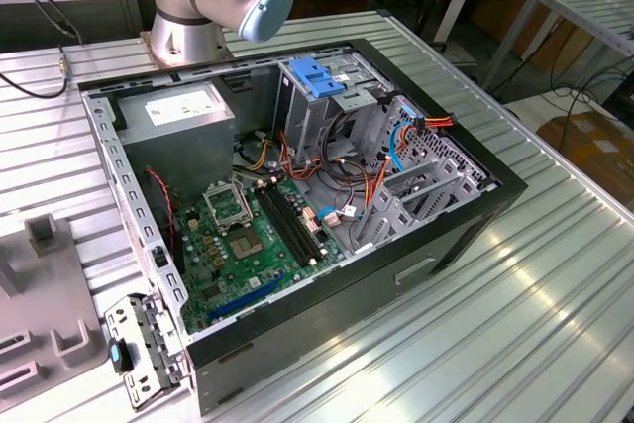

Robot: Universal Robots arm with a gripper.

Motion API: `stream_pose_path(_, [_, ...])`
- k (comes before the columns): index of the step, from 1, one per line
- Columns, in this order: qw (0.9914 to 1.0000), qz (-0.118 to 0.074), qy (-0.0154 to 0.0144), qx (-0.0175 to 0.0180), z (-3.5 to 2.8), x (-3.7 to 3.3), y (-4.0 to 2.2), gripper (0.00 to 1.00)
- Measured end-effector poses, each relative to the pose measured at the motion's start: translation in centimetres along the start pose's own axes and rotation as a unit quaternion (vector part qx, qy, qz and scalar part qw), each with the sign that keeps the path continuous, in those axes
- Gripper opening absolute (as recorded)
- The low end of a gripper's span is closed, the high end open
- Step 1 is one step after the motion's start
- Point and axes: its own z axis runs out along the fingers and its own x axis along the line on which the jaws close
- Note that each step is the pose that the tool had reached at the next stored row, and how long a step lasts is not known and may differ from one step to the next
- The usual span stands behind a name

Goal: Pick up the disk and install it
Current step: 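Pick up the disk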

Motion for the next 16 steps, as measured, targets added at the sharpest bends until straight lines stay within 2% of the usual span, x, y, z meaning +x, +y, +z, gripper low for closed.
stream_pose_path(4, [0.99999, 0.000, 0.0001, 0.0037, 0.01, 0.02, 0.04, 0.37])
stream_pose_path(9, [0.99993, -0.002, 0.0003, 0.0114, 0.03, 0.01, 0.25, 0.37])
stream_pose_path(12, [0.99984, -0.003, 0.0003, 0.0175, 0.06, 0.01, 0.53, 0.37])
stream_pose_path(16, [0.99982, -0.003, 0.0003, 0.0189, 0.07, 0.00, 0.57, 0.37])
